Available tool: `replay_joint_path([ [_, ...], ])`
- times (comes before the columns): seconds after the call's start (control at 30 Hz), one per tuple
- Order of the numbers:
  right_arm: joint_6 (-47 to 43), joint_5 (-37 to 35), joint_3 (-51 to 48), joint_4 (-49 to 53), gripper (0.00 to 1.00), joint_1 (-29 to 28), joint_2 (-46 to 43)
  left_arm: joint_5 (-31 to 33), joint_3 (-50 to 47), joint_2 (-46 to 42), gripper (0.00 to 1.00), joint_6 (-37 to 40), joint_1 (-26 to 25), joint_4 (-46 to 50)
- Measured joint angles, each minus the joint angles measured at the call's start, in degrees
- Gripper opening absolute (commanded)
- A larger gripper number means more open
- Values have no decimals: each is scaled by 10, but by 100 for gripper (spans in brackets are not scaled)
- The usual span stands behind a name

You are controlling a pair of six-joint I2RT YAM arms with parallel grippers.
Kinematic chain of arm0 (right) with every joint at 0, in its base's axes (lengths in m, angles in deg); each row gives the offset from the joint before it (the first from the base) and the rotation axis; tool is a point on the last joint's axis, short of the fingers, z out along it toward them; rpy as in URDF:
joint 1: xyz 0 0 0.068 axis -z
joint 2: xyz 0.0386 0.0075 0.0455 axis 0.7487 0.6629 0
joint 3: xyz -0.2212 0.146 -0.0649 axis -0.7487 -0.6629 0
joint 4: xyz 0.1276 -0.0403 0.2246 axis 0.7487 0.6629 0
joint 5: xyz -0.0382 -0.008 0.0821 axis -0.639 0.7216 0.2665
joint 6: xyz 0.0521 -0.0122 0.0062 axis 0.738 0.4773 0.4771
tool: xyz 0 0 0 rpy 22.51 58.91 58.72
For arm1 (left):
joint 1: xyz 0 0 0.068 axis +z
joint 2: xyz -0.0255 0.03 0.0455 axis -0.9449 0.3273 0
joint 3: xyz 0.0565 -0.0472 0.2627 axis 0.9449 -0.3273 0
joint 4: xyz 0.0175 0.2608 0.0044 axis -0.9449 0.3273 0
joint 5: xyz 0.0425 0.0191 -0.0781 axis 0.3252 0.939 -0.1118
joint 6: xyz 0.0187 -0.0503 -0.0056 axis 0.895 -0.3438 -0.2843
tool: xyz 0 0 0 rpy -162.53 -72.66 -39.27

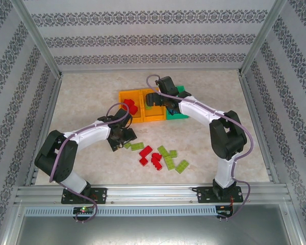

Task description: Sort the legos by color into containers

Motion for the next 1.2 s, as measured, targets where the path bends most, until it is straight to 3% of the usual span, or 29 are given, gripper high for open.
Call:
replay_joint_path([
  [0.27,13,3,-43,-21,92,25,-12,-15,8,24,68,-26,0,2],
  [0.63,26,8,-88,-50,92,50,-37,-23,15,30,62,-29,0,17],
  [0.83,26,9,-109,-64,93,51,-52,-25,15,41,44,-30,0,16],
  [1.2,26,9,-139,-69,94,60,-97,-17,20,45,33,-12,0,19],
])
